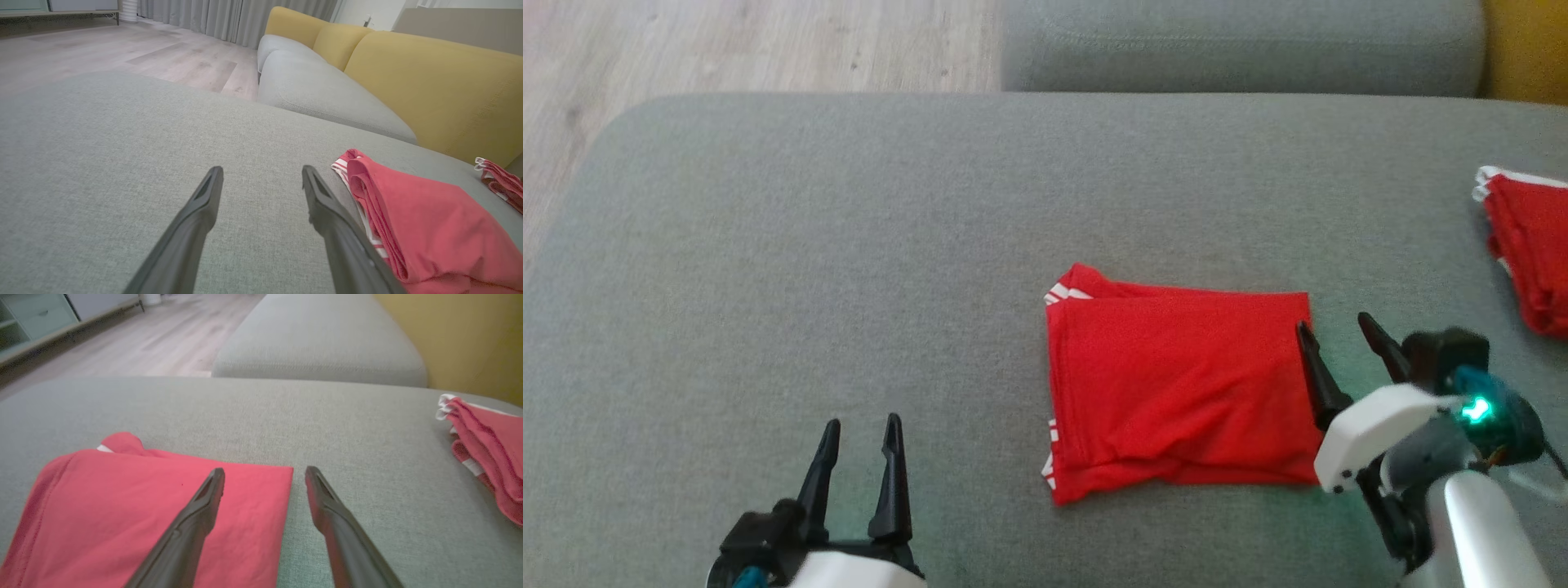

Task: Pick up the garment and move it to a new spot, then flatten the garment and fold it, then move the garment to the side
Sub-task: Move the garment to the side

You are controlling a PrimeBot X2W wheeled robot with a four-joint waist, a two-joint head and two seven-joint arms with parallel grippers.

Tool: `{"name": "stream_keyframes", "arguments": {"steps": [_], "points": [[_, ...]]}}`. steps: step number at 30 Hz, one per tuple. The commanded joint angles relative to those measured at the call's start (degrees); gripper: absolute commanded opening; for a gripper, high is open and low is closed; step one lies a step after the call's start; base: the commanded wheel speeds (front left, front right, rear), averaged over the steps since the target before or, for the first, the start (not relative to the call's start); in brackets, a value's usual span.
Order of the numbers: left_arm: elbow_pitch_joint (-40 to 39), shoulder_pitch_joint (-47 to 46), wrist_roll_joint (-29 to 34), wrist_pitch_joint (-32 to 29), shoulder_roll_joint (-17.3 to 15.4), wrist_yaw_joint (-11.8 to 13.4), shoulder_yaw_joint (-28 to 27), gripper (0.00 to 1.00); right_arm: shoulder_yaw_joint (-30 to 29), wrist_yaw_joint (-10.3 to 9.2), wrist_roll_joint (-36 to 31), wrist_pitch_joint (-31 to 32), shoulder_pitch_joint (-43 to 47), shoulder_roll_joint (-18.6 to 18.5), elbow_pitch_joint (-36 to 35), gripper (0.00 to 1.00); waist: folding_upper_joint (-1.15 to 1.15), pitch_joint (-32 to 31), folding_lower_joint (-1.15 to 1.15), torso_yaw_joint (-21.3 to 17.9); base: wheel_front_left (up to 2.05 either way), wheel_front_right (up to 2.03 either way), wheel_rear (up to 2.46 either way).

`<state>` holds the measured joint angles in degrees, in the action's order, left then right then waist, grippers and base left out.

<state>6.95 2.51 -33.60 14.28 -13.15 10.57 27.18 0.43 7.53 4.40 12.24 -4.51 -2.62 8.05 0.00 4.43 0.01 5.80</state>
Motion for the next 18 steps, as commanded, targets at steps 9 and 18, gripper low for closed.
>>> {"name": "stream_keyframes", "arguments": {"steps": [9, 18], "points": [[-1.31, -3.91, 2.09, 0.72, 2.25, -1.26, -3.59, 1.00, -1.06, -0.04, 1.60, 13.37, -3.79, -2.09, 0.93, 1.00, 0.00, 4.04, -0.01, 3.32, 0.00, 0.00, 0.00], [-0.32, -4.27, 3.75, 0.72, 3.70, -2.67, -4.93, 1.00, -0.68, -0.04, 5.94, 17.32, -5.55, -2.71, 4.65, 0.47, 0.00, 6.17, -0.01, 3.87, 0.00, 0.00, 0.00]]}}
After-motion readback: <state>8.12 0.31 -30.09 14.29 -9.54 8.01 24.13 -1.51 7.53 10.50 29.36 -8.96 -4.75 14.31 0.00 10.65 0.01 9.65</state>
